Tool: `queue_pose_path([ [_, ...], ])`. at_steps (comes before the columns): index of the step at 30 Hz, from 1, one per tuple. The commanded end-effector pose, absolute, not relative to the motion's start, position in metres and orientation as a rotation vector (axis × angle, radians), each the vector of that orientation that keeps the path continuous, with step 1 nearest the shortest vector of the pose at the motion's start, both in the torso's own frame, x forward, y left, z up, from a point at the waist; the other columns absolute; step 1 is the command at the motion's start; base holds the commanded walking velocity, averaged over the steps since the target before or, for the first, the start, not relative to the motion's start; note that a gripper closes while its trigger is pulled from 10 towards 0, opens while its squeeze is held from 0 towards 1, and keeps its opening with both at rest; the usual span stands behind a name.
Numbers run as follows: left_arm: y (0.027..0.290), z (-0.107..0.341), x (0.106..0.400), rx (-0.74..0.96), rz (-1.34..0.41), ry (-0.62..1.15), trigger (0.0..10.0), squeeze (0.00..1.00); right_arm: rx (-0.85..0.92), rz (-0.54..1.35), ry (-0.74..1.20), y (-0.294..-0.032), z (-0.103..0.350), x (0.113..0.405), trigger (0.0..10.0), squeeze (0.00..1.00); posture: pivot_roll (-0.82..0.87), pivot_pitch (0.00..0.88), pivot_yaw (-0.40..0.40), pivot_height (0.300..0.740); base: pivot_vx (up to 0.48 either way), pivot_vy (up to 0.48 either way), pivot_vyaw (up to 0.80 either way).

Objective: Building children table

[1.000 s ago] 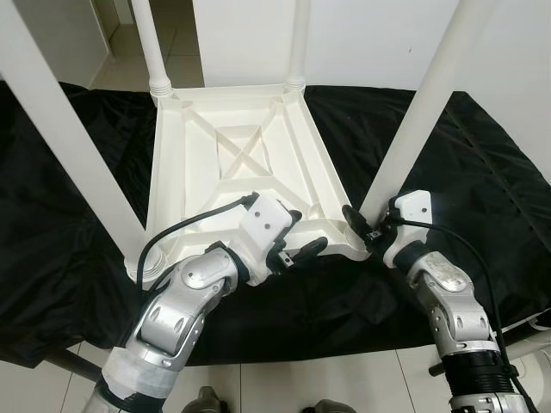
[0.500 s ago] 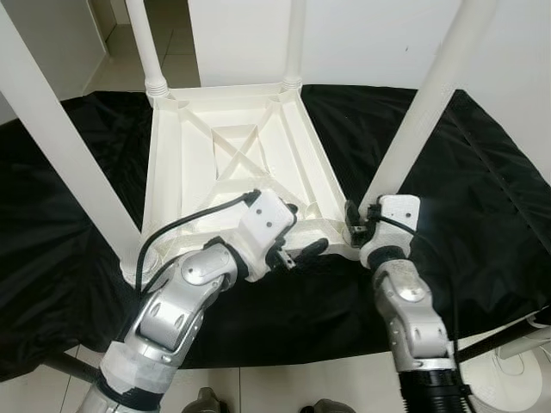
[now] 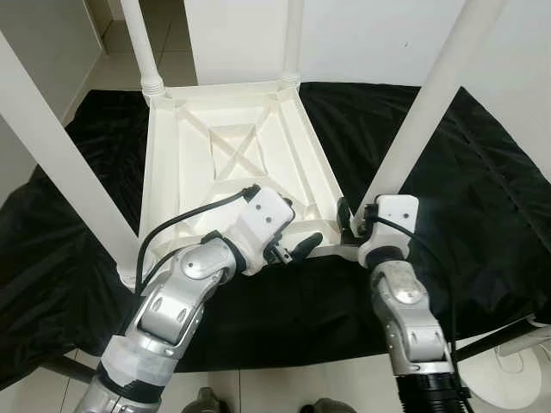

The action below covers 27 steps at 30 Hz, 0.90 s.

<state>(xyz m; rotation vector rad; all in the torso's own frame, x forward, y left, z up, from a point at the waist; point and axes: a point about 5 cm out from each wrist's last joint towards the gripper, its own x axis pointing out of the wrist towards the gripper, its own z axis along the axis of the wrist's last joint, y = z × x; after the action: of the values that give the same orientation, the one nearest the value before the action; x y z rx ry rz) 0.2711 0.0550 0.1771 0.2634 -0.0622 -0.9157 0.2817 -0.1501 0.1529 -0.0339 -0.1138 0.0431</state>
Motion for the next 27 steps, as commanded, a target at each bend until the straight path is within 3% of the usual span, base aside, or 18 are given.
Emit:
queue_pose_path([
  [1, 0.057, 0.18, 0.273, 0.274, -0.825, -0.089, 10.0, 0.0, -0.026, 0.111, -0.143, -0.154, 0.157, 0.281, 10.0, 0.0, -0.11, 0.04, 0.024, 0.74, 0.0, 0.0, 0.0],
  [14, 0.051, 0.178, 0.266, 0.278, -0.869, -0.108, 10.0, 0.0, -0.107, 0.566, -0.096, -0.173, 0.15, 0.283, 10.0, 0.0, -0.1, 0.026, 0.02, 0.74, 0.0, 0.0, 0.0],
  [20, 0.05, 0.18, 0.267, 0.272, -0.862, -0.116, 10.0, 0.0, -0.17, 0.606, -0.08, -0.182, 0.145, 0.291, 10.0, 0.0, -0.1, 0.019, 0.023, 0.74, 0.0, 0.0, 0.0],
  [21, 0.05, 0.18, 0.267, 0.271, -0.861, -0.118, 10.0, 0.0, -0.186, 0.625, -0.066, -0.185, 0.144, 0.295, 8.5, 0.0, -0.1, 0.015, 0.023, 0.74, 0.0, 0.0, 0.0],
  [22, 0.05, 0.18, 0.267, 0.271, -0.861, -0.118, 10.0, 0.0, -0.186, 0.625, -0.066, -0.185, 0.144, 0.295, 8.5, 0.0, -0.1, 0.015, 0.023, 0.74, 0.0, 0.0, 0.0],
  [23, 0.049, 0.18, 0.268, 0.273, -0.861, -0.123, 10.0, 0.0, -0.207, 0.646, -0.047, -0.19, 0.142, 0.3, 1.4, 0.0, -0.1, 0.008, 0.019, 0.74, 0.0, 0.0, 0.0],
  [24, 0.049, 0.18, 0.268, 0.275, -0.861, -0.126, 10.0, 0.0, -0.223, 0.658, -0.035, -0.193, 0.142, 0.303, 0.0, 0.0, -0.1, 0.006, 0.018, 0.74, 0.0, 0.0, 0.0],
  [27, 0.048, 0.181, 0.269, 0.276, -0.857, -0.132, 10.0, 0.0, -0.227, 0.668, -0.025, -0.197, 0.141, 0.306, 0.0, 0.0, -0.1, 0.003, 0.015, 0.74, 0.0, 0.0, 0.0],
])
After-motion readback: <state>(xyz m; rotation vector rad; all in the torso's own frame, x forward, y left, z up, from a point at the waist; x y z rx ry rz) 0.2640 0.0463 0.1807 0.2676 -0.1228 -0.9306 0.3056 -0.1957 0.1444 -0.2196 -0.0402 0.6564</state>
